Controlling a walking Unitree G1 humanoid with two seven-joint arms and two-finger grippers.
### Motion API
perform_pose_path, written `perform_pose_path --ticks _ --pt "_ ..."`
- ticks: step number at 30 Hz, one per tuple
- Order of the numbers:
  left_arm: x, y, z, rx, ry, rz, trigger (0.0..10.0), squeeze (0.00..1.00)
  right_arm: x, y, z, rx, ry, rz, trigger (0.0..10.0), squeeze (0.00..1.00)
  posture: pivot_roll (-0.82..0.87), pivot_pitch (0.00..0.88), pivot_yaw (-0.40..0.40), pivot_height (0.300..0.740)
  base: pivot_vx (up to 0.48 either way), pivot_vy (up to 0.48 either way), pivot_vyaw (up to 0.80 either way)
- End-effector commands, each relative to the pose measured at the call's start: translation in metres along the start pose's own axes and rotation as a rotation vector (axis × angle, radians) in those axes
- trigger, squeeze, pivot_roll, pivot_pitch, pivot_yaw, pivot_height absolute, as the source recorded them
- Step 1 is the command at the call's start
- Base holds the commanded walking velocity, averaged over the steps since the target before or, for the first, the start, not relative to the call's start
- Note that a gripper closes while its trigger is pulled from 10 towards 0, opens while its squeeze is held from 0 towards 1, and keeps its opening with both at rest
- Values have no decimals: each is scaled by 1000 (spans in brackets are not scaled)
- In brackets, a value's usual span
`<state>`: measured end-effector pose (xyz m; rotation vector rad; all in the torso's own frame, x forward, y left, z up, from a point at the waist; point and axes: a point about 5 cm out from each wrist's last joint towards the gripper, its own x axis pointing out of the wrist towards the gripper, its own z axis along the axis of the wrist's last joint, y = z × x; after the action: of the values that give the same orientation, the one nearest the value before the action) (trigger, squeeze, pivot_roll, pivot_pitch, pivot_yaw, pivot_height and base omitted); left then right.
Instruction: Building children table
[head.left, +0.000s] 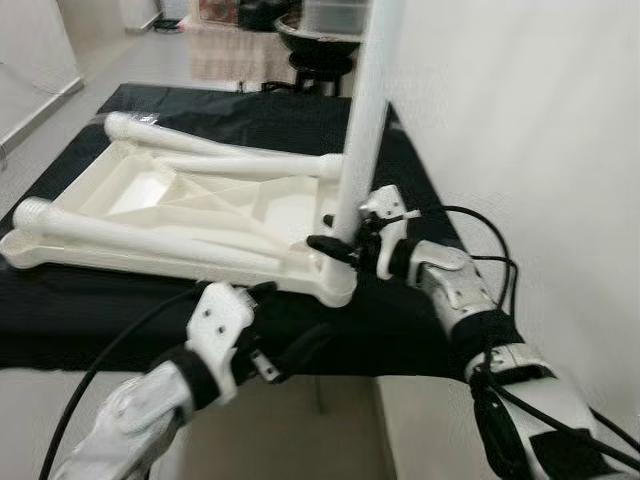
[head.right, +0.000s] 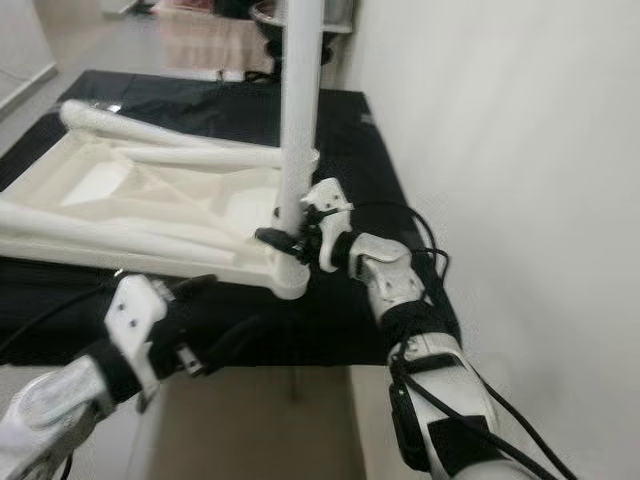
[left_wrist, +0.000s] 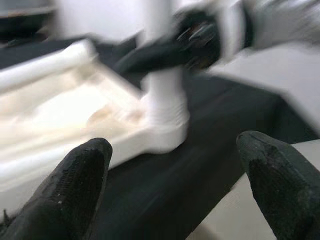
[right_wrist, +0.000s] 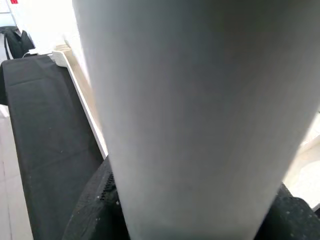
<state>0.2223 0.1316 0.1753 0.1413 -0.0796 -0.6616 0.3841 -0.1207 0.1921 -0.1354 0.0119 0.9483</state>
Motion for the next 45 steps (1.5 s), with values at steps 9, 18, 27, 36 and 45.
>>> perform_pose_path --ticks 9,18,27,36,45 --pt "2 6 -32 32 84 185 10000 0 -34 -15 -61 -39 252 -718 0 0 55 13 -76 740 0 0 0" --pt "7 -14 -52 -137 82 193 10000 0 3 83 -76 195 97 -734 0 0 27 0 -39 740 0 0 0" --pt "18 -12 -60 -208 52 134 10000 0 23 68 -58 148 69 -600 10000 1000 40 0 -61 740 0 0 0" --pt "22 -13 -62 -236 26 117 10000 0 20 62 -43 136 26 -425 10000 898 40 0 -65 740 0 0 0" --pt "27 -13 -66 -239 12 110 10000 0 15 24 -31 97 34 -304 0 0 63 0 -90 740 0 0 0"
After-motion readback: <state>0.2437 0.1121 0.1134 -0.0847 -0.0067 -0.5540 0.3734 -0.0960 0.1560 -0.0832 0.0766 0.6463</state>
